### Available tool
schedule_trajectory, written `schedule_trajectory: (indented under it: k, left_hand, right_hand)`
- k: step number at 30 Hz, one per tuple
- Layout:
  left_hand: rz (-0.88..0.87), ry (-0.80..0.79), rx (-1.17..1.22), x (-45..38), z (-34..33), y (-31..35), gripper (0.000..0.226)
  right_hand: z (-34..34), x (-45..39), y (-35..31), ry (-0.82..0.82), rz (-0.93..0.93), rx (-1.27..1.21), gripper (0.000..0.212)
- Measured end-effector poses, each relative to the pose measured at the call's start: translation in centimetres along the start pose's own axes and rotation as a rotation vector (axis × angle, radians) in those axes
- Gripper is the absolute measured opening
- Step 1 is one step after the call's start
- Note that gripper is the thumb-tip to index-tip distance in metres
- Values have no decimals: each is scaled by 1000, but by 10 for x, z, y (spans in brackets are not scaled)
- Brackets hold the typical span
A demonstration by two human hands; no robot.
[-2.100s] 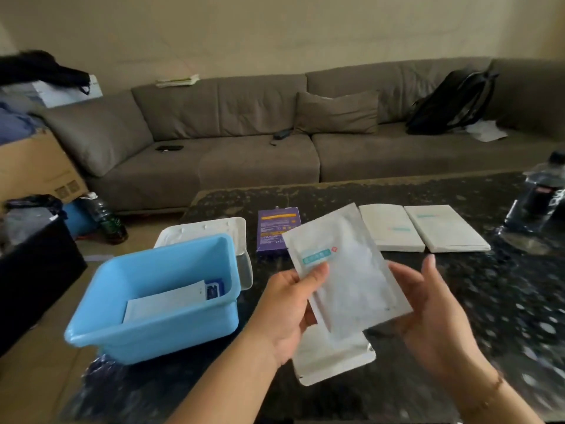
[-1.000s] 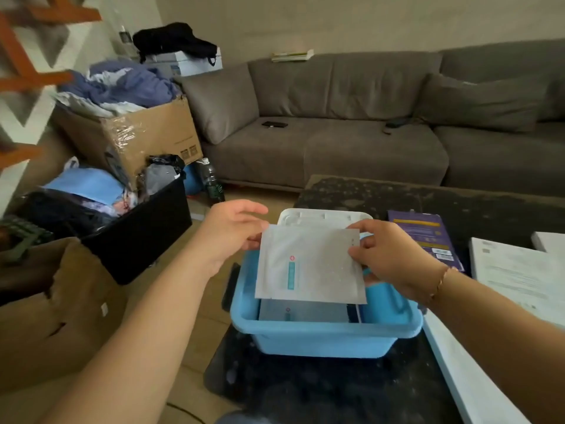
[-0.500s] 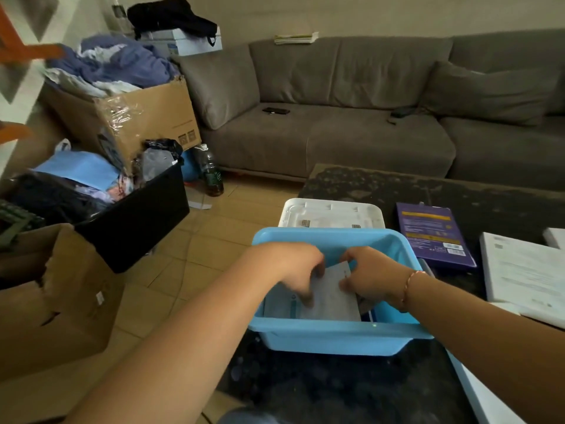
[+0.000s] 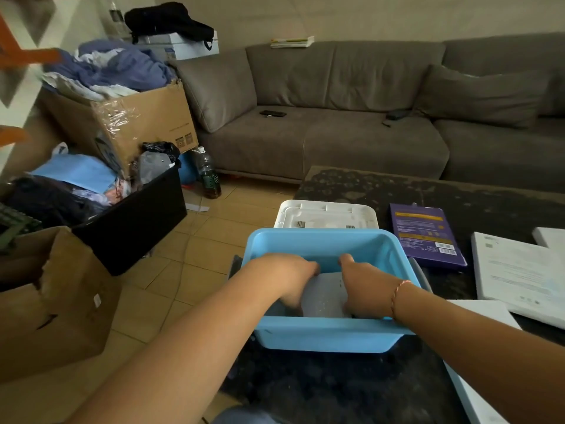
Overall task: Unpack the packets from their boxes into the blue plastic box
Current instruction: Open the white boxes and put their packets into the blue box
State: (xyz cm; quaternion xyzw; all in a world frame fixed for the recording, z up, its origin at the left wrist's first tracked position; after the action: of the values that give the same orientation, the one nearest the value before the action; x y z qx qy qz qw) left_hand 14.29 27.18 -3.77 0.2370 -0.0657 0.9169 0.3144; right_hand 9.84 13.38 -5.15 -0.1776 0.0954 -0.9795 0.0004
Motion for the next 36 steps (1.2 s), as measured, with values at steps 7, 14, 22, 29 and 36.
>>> schedule_trajectory:
  k: [7,14,22,29,36]
  left_hand:
    - [37,109,-55,15,20,15,57]
    - [-486,903,360,68,18,98,17]
    - [-859,732,-23,21,-100,196,31]
    - [-790,813,207,-1,-124,201,33]
    - [-801,991,557,34,-66,210,20]
  right_hand:
    - [27,25,9,91,71,-51,38]
    - [41,137,117,727,-172,-611,15]
    - [-87,227,228,454,-454,-485,58]
    - [-127,230,222,603,-201,-405,44]
    - [-89,253,221,991,-99,-624,39]
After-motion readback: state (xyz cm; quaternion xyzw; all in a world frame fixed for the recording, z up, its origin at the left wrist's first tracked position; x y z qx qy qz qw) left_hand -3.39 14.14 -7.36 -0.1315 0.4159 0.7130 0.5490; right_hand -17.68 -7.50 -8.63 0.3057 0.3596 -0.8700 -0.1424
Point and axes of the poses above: each hand's wrist, its own x-axis away from the middle knuckle, its own z-axis out of the back of the hand, y = z × x, the point moved 1 cm from there along -x, towards the middle knuckle, and after that the axes turned 3 degrees about y, right-handed, at the moved point
